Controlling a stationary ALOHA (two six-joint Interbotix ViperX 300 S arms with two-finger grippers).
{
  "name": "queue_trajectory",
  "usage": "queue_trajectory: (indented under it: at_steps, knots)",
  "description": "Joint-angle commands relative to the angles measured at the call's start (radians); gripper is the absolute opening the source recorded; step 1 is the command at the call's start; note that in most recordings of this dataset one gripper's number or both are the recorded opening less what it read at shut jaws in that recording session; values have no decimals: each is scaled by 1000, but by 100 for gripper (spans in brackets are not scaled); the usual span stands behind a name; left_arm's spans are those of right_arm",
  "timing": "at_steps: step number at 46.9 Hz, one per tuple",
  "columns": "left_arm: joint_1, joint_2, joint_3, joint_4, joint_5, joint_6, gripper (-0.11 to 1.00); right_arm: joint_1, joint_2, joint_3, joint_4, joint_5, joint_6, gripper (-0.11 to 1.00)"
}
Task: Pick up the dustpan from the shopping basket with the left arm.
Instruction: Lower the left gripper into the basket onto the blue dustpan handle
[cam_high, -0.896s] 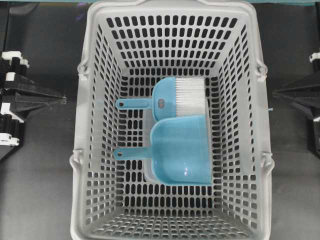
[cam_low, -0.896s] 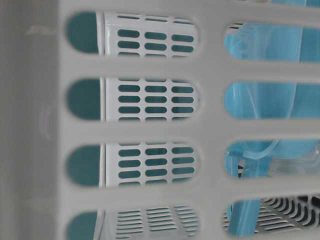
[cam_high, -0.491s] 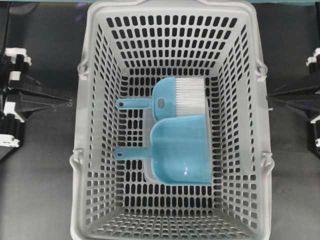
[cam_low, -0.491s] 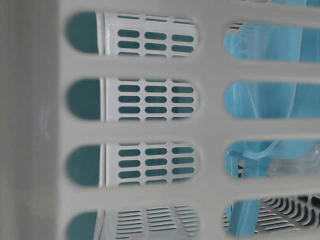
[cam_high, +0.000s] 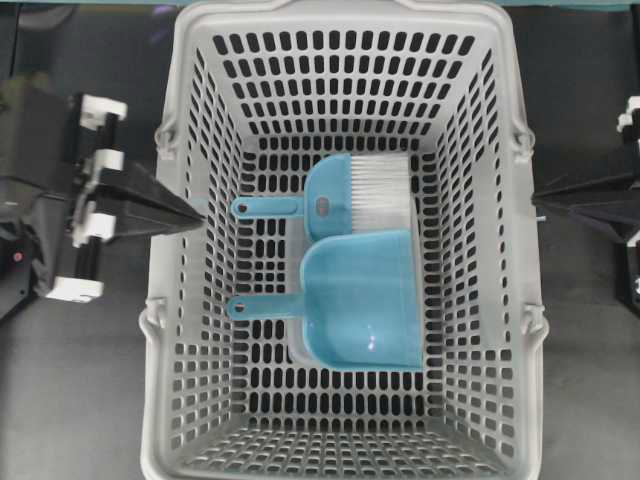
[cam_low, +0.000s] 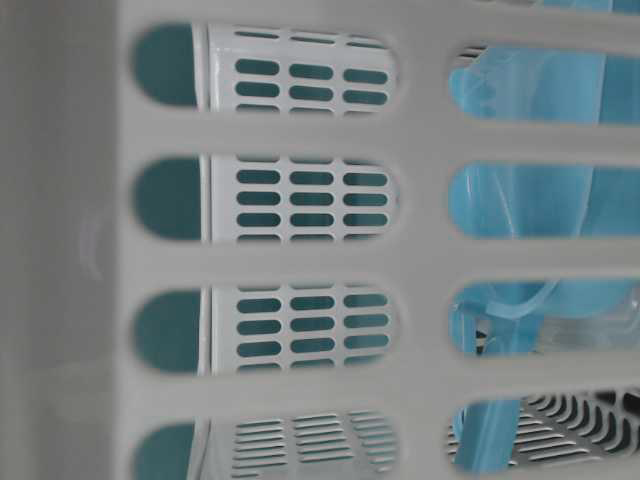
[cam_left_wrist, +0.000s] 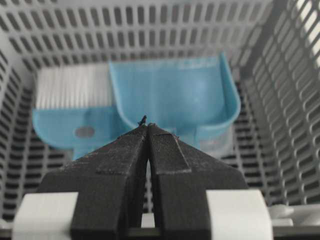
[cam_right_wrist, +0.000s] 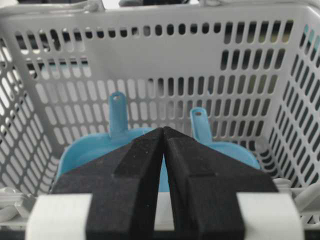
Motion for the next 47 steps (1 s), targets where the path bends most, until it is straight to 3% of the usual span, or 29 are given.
queue_trajectory:
  at_steps: [1, 4, 12, 16, 20, 26, 31, 34, 47]
  knots:
    - [-2, 48, -81, 3, 77, 3, 0, -2, 3, -25, 3, -5, 0, 4]
    - [-2, 81, -118, 3, 130, 2, 0, 0, 2, -26, 3, -3, 2, 15]
    - [-5, 176, -215, 3, 262, -18, 0, 6, 0, -25, 3, -5, 15, 67]
    - [-3, 230, -264, 3, 316, -26, 4, 5, -5, -25, 3, -2, 15, 81]
    - [-3, 276, -302, 5, 360, -41, 25, 5, -9, -25, 3, -2, 17, 81]
    - [-9, 344, -360, 3, 431, -52, 65, 5, -12, -25, 5, -2, 17, 79]
    - [-17, 407, -399, 3, 477, -63, 87, 5, -14, -26, 3, -3, 17, 79]
    - [-29, 439, -414, 3, 492, -63, 91, 5, -14, -25, 3, -5, 18, 79]
    - [-72, 615, -437, 5, 503, -89, 90, 6, -14, -20, 5, -12, 32, 79]
